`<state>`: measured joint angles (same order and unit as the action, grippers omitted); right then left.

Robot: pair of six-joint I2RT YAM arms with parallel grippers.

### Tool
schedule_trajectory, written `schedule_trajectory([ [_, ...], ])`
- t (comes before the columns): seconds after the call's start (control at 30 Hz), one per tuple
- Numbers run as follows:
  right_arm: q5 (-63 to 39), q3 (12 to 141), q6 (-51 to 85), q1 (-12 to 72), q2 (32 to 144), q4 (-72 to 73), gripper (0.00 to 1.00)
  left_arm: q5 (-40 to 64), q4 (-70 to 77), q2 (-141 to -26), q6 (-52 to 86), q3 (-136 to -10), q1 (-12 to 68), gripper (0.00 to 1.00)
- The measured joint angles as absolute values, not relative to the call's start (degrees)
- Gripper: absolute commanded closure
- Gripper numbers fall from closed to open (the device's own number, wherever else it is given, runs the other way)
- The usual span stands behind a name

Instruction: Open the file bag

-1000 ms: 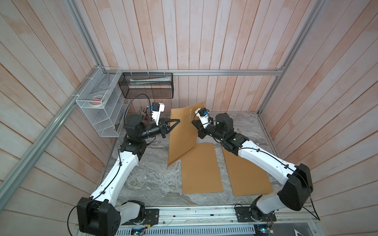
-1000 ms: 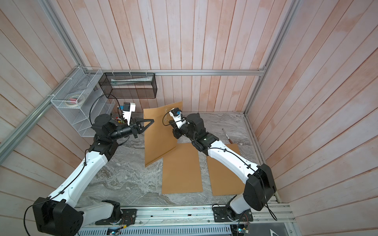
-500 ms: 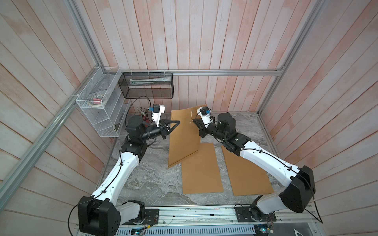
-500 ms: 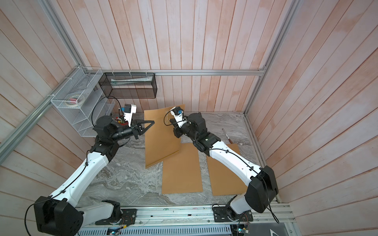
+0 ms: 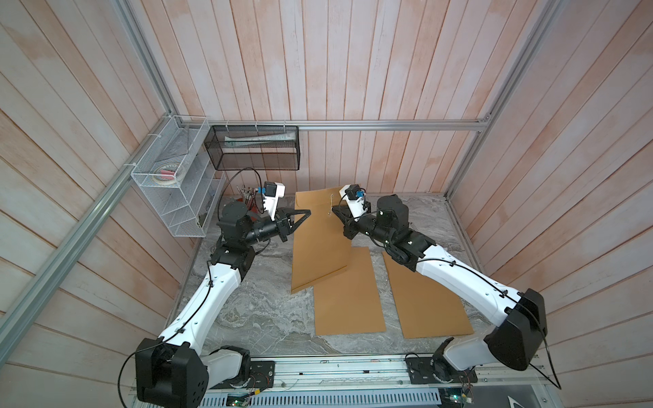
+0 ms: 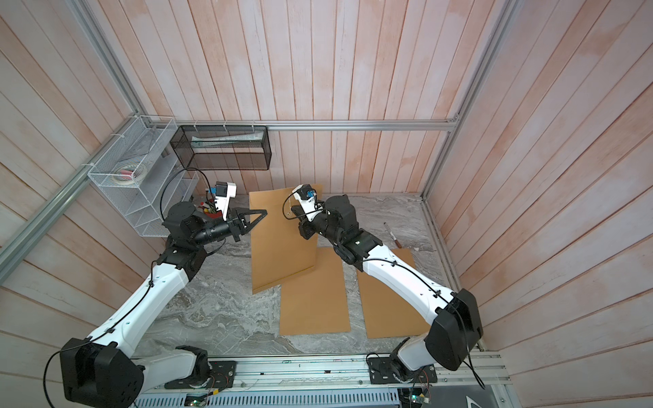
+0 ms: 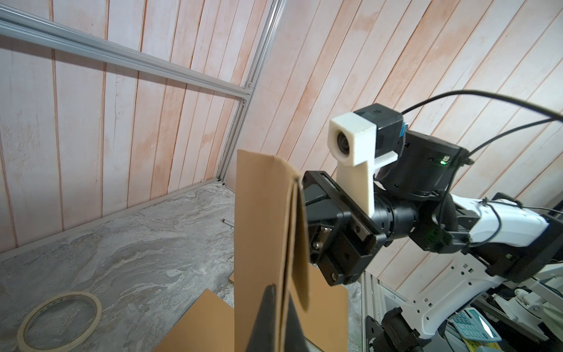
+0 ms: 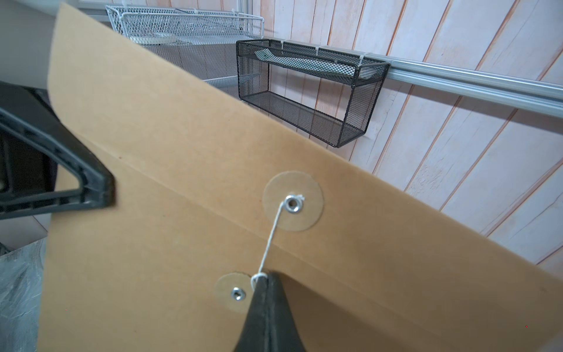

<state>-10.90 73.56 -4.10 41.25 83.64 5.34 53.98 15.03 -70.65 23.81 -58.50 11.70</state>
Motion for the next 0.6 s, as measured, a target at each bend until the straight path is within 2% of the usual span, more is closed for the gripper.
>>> schedule_trajectory([
  [0.6,-12.99,74.78,-4.10,42.83,83.44,5.65,1.00,53.91,17.80,-70.65,25.32,-56.49,11.70,1.00],
])
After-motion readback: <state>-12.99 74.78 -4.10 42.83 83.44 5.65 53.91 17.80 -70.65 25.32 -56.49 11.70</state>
